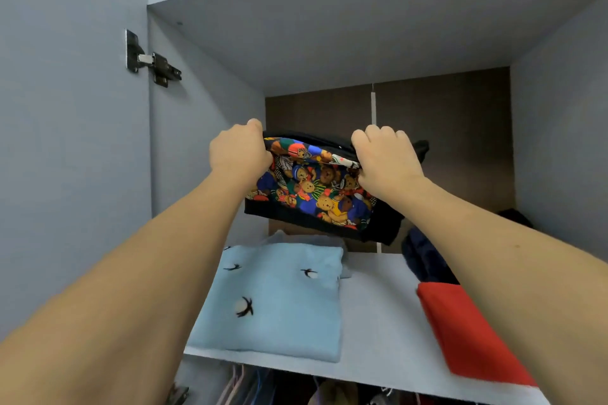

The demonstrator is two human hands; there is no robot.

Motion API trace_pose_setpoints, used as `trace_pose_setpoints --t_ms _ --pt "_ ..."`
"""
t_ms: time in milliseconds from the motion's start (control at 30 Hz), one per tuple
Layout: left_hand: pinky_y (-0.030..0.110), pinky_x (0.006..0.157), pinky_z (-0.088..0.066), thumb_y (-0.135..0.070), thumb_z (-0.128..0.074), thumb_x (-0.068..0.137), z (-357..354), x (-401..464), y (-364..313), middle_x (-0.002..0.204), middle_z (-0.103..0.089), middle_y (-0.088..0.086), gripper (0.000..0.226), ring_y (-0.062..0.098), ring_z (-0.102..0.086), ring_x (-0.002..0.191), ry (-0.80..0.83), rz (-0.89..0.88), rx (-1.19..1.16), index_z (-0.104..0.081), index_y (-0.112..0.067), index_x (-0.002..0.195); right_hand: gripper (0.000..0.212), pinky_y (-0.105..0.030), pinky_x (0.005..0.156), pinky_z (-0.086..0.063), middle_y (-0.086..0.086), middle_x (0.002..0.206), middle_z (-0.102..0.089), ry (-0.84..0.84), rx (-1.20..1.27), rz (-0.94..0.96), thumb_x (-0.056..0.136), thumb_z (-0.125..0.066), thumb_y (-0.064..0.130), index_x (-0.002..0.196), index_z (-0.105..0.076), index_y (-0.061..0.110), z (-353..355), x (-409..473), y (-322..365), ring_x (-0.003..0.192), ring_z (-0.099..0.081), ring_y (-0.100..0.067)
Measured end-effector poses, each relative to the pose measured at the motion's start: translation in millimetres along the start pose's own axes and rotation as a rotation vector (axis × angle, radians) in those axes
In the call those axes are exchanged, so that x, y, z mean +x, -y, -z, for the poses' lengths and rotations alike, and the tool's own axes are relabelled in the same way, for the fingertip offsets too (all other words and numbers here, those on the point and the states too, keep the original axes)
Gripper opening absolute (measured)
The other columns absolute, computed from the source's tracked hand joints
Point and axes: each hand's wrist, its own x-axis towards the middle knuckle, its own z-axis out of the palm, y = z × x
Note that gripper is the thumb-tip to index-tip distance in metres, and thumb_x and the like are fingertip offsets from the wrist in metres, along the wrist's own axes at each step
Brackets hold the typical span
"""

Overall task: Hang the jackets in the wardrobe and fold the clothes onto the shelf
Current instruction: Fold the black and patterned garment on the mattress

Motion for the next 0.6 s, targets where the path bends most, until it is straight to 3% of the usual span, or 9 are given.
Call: trace_pose_setpoints --t_ms 167,267,367,433,500,567,600 --pt "0.035 0.061 -0.042 -0.022 -0.062 0.082 -86 55 -2 0.089 -0.06 0.01 0.017 0.033 -0.054 0.078 0.115 0.042 -0.111 -0.05 -0.016 0.092 0.033 -0.036 0.075 -0.042 -0.005 0.097 -0.056 0.051 0.021 -0.022 0.078 -0.07 0.021 0.105 -0.052 0.016 -94 30 6 0.089 -0.057 -0.026" --pt "0.036 0.063 -0.044 -0.016 -0.061 0.083 -144 85 1 0.097 -0.061 0.015 0.017 0.038 -0.058 0.084 0.082 0.038 -0.196 -0.047 -0.013 0.093 0.032 -0.038 0.074 -0.04 -0.007 0.096 -0.056 0.053 -0.013 -0.031 0.076 -0.069 0.018 0.103 -0.051 0.014 -147 54 12 0.088 -0.056 -0.029" --pt "0.041 0.069 -0.044 -0.02 -0.065 0.085 -192 94 21 0.11 -0.057 0.014 0.027 0.041 -0.06 0.098 0.068 -0.043 -0.098 -0.05 -0.012 0.106 0.032 -0.038 0.069 -0.035 -0.009 0.092 -0.057 0.037 -0.025 -0.01 0.072 -0.071 0.017 0.097 -0.051 0.014 -188 63 25 0.084 -0.056 -0.03" --pt "0.039 0.087 -0.042 -0.037 -0.067 0.085 -216 79 42 0.12 -0.057 0.008 0.039 0.035 -0.055 0.113 0.334 -0.177 0.235 -0.058 -0.019 0.119 0.03 -0.036 0.069 -0.035 -0.007 0.094 -0.057 0.2 0.054 0.126 0.073 -0.067 0.021 0.098 -0.05 0.017 -212 45 49 0.086 -0.058 -0.029" --pt "0.033 0.093 -0.035 -0.047 -0.07 0.079 -234 56 54 0.117 -0.059 -0.001 0.038 0.028 -0.051 0.118 0.791 -0.324 0.589 -0.064 -0.026 0.11 0.025 -0.034 0.07 -0.038 -0.003 0.095 -0.056 0.611 0.236 0.283 0.078 -0.064 0.025 0.097 -0.049 0.02 -234 16 76 0.083 -0.055 -0.024" --pt "0.036 0.102 -0.041 -0.041 -0.071 0.082 -248 41 55 0.121 -0.063 -0.002 0.035 0.026 -0.055 0.118 1.275 -0.249 0.608 -0.068 -0.025 0.113 0.019 -0.032 0.061 -0.034 -0.001 0.084 -0.05 1.091 0.41 0.294 0.08 -0.063 0.021 0.087 -0.045 0.02 -243 -4 91 0.069 -0.043 -0.019" --pt "0.038 0.104 -0.045 -0.034 -0.067 0.089 -250 39 52 0.127 -0.062 0.001 0.038 0.025 -0.057 0.117 1.42 -0.159 0.498 -0.066 -0.019 0.124 0.021 -0.031 0.058 -0.032 0.0 0.08 -0.048 1.208 0.491 0.249 0.079 -0.065 0.021 0.083 -0.044 0.02 -245 -5 92 0.066 -0.038 -0.017"
